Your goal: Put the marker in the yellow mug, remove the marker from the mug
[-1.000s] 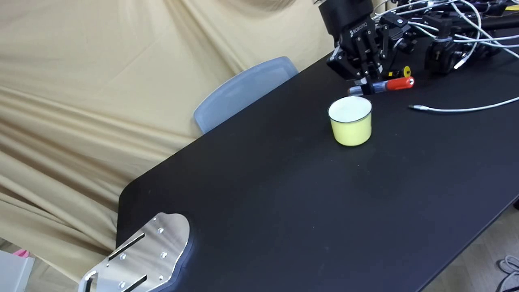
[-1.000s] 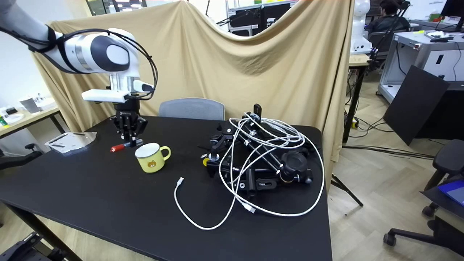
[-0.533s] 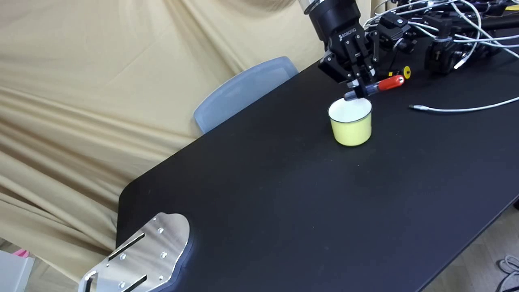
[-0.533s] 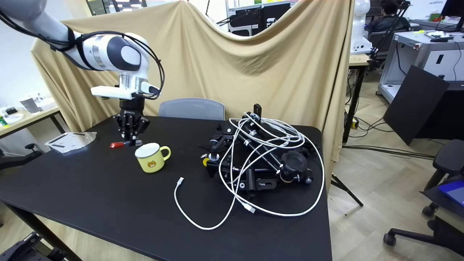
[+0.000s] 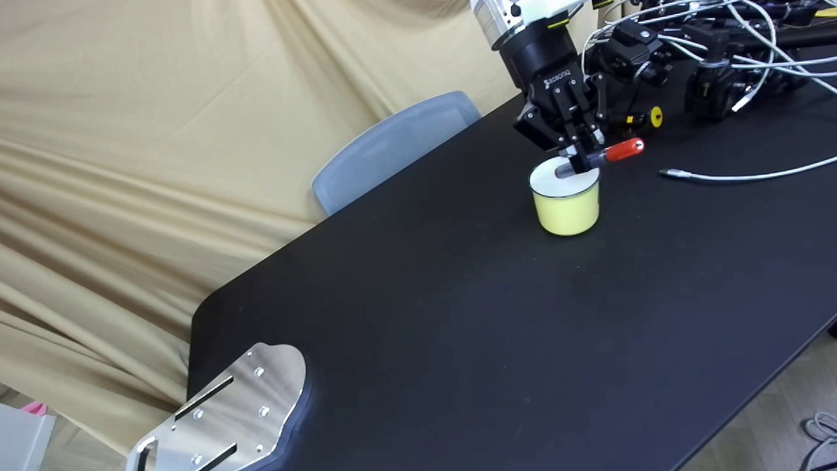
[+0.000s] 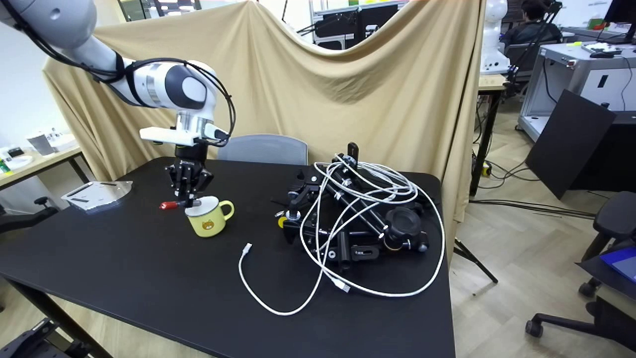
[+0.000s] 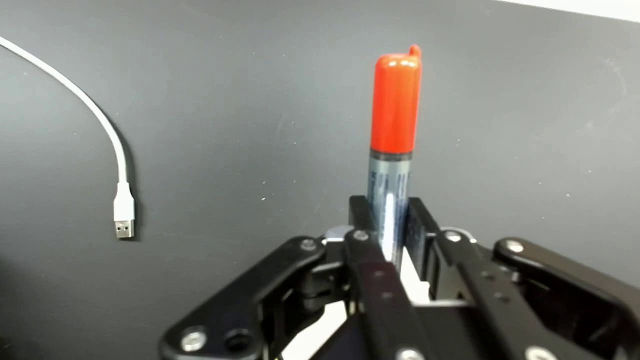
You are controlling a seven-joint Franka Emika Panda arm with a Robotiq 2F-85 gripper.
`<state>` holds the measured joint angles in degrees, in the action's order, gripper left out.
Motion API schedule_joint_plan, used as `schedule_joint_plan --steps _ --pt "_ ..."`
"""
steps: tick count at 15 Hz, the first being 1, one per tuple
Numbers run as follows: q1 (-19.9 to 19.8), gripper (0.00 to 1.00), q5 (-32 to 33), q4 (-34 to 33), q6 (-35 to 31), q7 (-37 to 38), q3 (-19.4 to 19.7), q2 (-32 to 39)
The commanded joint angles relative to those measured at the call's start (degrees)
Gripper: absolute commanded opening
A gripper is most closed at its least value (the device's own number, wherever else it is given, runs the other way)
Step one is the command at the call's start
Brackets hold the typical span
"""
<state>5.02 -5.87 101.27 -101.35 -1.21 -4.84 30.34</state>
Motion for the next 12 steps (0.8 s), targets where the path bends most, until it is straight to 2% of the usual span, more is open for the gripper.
schedule_joint_plan --steps 1,12 --pt "-0.97 0.05 -1.16 -3.42 2.23 -1.16 -0.14 2.72" --pt "-2.02 0.05 -1.05 -6.24 0.98 -7.72 -0.60 5.87"
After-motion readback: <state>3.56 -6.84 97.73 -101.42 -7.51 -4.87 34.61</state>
